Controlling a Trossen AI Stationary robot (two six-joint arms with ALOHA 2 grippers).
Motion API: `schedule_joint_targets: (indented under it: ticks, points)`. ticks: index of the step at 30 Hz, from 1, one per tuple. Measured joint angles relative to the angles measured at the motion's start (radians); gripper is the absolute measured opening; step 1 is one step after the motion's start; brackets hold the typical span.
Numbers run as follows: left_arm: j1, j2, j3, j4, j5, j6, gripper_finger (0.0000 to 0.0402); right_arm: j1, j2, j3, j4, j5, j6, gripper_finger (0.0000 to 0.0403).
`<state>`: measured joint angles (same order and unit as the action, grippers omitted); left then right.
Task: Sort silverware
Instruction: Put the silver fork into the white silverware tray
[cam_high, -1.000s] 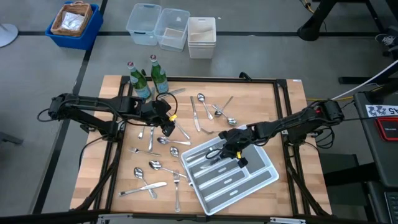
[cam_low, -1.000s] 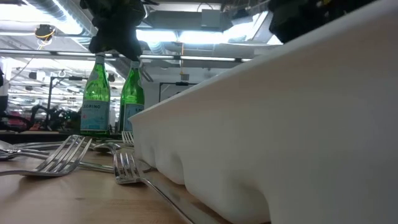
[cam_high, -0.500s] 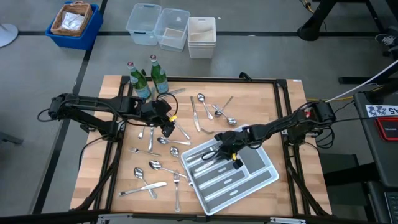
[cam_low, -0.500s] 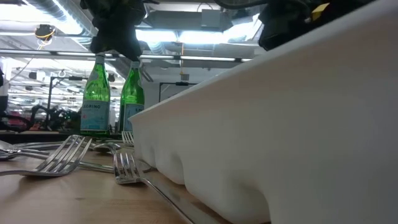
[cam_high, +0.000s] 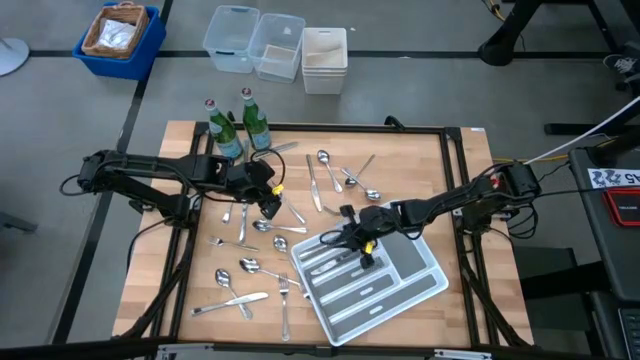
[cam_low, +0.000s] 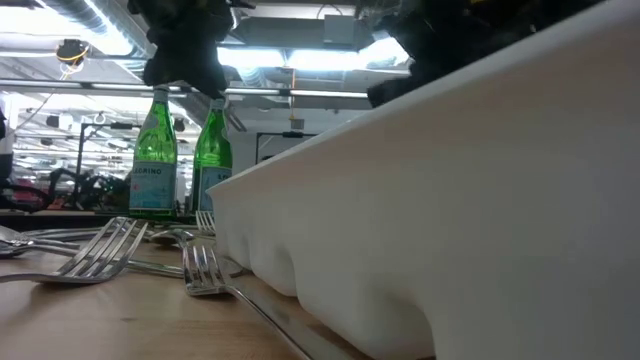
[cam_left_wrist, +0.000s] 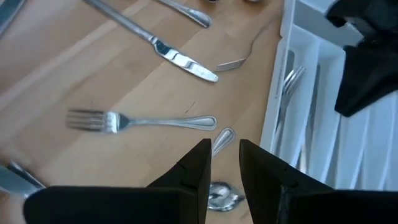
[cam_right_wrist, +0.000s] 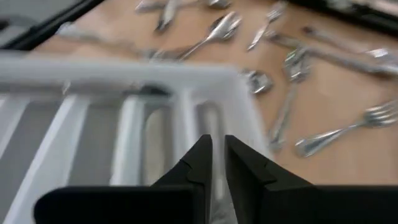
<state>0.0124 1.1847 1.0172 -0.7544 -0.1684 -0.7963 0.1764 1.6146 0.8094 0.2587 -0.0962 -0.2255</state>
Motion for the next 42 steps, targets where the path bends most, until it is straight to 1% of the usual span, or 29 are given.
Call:
schedule_joint_targets:
  ticks: [2,3,6,8,12,17,20,25,29,35,42]
  points:
    - [0.000,0.000,0.000,-0.013,0.000,-0.072,0.0072,0.000,-0.002,0.032,-0.001,0.046,0.028,0.0046]
    - [0.000,0.000,0.000,-0.027,0.000,-0.085,0.0072,0.000,-0.002,0.049,-0.003,0.069,0.038,0.0046]
    - [0.000,0.005,0.000,-0.060,0.000,-0.028,0.0072,0.000,-0.003,0.112,-0.019,0.130,0.043,0.0046]
    - [0.004,0.011,-0.001,-0.057,0.000,-0.030,0.0072,0.000,-0.003,0.162,-0.057,0.177,0.043,0.0046]
    - [0.022,0.036,-0.001,-0.053,0.000,-0.204,0.0072,0.000,-0.003,0.282,-0.191,0.279,0.045,0.0046]
    - [0.037,0.075,-0.001,-0.048,0.003,-0.423,0.0072,-0.009,-0.004,0.443,-0.436,0.394,0.045,0.0046]
    - [0.042,0.105,-0.001,-0.049,0.004,-0.482,0.0072,-0.029,-0.004,0.532,-0.586,0.440,0.045,0.0046]
    - [0.040,0.143,-0.001,-0.047,0.004,-0.483,0.0072,-0.077,-0.004,0.654,-0.774,0.453,0.044,0.0046]
    - [0.043,0.172,-0.001,-0.046,0.004,-0.480,0.0072,-0.112,-0.004,0.715,-0.835,0.453,0.037,0.0046]
    - [0.049,0.254,-0.001,-0.042,0.000,-0.651,0.0072,-0.161,-0.004,0.767,-0.863,0.453,0.034,0.0046]
    - [0.078,0.354,-0.001,-0.015,0.000,-0.827,0.0072,-0.204,-0.004,0.782,-0.860,0.452,0.034,0.0046]
